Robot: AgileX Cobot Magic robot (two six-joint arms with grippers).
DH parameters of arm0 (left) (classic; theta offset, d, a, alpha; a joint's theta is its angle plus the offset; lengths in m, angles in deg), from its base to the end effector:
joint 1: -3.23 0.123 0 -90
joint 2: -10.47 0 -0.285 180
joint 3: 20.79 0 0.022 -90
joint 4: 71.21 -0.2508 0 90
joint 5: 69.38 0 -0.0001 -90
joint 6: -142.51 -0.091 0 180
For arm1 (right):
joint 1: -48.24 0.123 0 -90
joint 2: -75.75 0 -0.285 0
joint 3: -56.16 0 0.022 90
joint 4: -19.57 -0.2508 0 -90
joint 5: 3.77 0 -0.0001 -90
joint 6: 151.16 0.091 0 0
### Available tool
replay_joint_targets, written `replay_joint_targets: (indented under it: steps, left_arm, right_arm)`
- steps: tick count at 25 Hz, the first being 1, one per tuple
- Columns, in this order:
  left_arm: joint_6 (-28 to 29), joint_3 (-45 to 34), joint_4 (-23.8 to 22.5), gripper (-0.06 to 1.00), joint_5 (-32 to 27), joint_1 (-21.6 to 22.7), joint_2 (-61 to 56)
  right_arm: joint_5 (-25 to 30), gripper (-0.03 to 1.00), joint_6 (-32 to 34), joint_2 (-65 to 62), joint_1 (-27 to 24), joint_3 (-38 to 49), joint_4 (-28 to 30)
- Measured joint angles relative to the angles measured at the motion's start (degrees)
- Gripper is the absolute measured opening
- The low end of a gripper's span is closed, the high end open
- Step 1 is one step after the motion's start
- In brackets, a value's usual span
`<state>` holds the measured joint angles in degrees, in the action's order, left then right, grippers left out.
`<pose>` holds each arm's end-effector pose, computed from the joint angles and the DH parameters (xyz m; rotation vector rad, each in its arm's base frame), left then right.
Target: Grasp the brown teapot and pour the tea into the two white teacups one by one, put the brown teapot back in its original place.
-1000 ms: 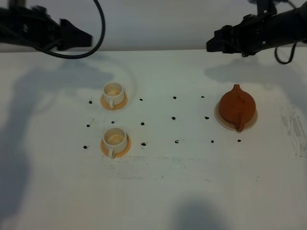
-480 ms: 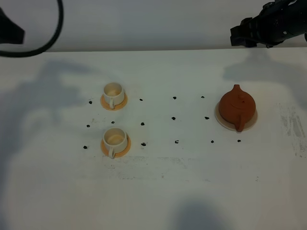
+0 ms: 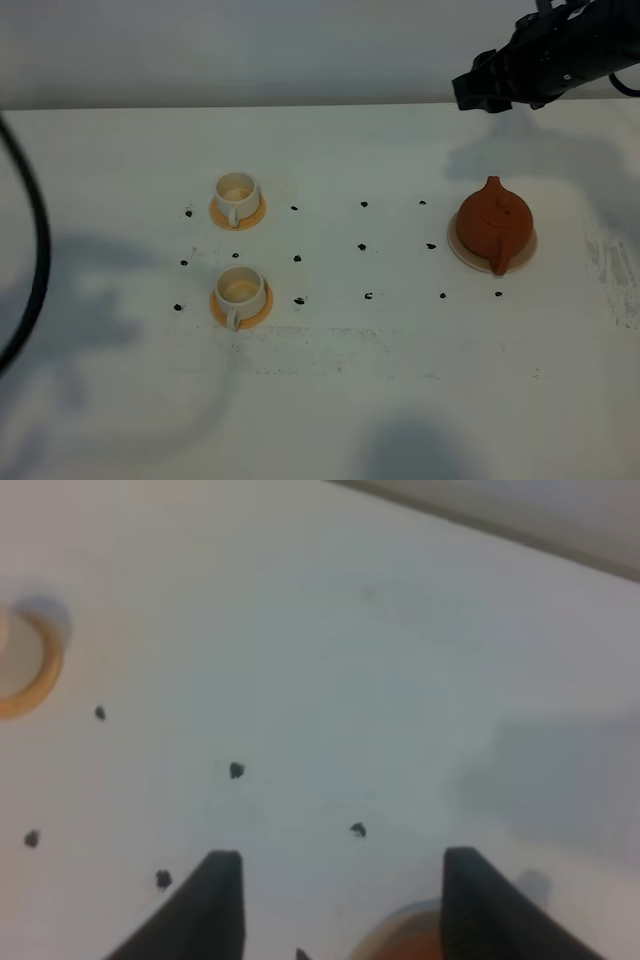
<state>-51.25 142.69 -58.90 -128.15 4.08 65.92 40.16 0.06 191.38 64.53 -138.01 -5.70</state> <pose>0.1386 -0.0145 0.3985 0.2235 2.2497 -0.1325 0.4016 0.1455 0.2827 -0.6865 2.3801 0.4202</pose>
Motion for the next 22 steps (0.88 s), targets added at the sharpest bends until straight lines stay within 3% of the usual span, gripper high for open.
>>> replay_joint_targets:
  steps: [4,12,22]
  left_arm:
    - [3.62,-6.20,-2.96,0.52,-0.16,0.00,-10.05]
    - [7.26,-14.72,-4.25,0.51,-3.58,0.00,-27.72]
    - [9.78,-29.45,-4.36,0.51,-4.11,0.00,-38.49]
  right_arm:
    - [0.46,0.44,0.47,0.00,1.44,0.00,1.20]
    - [0.86,0.43,0.60,0.00,1.67,0.00,1.50]
    - [1.93,0.43,0.65,0.00,1.67,0.00,1.50]
